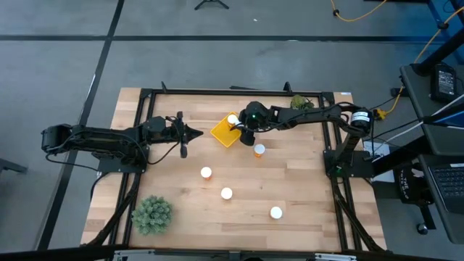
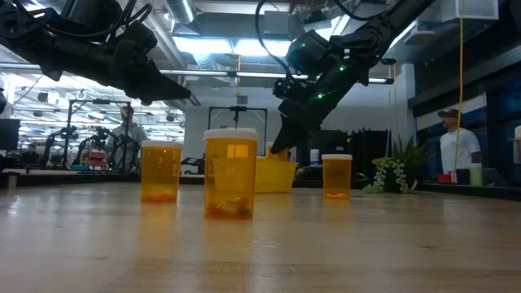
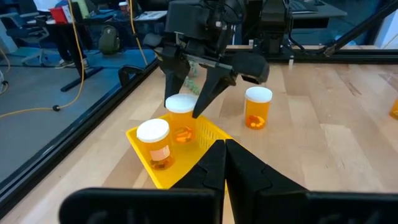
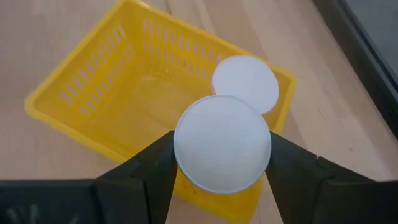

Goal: Pick and place pill bottles into a basket
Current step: Put the pill bottle into the bin

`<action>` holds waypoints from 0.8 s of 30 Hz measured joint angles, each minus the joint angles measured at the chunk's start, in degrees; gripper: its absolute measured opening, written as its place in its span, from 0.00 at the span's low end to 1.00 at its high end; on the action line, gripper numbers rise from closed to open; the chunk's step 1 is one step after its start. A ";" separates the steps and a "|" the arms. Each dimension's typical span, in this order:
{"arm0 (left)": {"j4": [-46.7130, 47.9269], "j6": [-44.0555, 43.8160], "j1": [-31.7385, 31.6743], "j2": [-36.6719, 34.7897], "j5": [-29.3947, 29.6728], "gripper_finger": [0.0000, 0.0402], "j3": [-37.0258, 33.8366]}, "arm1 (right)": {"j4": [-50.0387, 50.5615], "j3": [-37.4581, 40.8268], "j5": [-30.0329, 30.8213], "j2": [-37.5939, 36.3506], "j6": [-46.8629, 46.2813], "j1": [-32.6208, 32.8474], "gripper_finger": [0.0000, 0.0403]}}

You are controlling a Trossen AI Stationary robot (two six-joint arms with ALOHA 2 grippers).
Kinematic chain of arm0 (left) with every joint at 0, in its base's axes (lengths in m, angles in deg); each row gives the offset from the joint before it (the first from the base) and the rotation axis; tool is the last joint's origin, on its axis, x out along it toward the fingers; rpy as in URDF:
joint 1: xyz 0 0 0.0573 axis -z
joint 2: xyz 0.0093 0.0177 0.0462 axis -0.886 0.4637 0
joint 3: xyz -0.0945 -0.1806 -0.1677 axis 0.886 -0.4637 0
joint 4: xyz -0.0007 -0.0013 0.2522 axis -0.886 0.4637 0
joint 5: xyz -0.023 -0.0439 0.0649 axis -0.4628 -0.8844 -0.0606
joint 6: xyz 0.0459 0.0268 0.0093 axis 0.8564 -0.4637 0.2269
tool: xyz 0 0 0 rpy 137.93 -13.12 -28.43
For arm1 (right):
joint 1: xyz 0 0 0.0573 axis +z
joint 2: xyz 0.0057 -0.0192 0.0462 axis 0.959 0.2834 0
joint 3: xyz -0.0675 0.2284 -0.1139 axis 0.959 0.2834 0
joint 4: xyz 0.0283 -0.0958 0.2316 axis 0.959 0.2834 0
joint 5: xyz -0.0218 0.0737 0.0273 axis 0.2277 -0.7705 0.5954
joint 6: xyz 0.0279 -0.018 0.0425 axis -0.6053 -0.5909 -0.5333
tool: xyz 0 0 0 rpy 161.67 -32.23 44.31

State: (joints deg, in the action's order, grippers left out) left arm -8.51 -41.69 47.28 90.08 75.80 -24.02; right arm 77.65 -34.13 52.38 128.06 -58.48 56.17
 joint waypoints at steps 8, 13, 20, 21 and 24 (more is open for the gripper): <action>0.00 0.00 -0.01 -0.01 0.02 0.02 0.00 | 0.06 0.01 0.00 0.00 0.05 -0.07 0.53; 0.00 -0.01 0.01 -0.01 0.00 0.01 0.00 | 0.06 0.01 -0.02 0.00 0.07 -0.11 0.53; 0.00 -0.01 -0.01 -0.01 0.00 0.01 0.00 | 0.22 -0.01 -0.17 0.00 -0.35 -0.11 0.53; 0.00 -0.04 -0.01 0.00 0.00 0.01 0.00 | 0.28 -0.01 -0.17 0.00 -0.35 -0.11 0.53; 0.00 -0.33 -0.01 0.00 0.00 0.02 0.00 | 0.50 0.00 -0.17 0.00 -0.35 -0.11 0.53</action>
State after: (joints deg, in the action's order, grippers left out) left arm -8.51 -42.02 47.26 90.08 75.80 -24.02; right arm 78.16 -34.13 52.21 128.06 -58.83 56.06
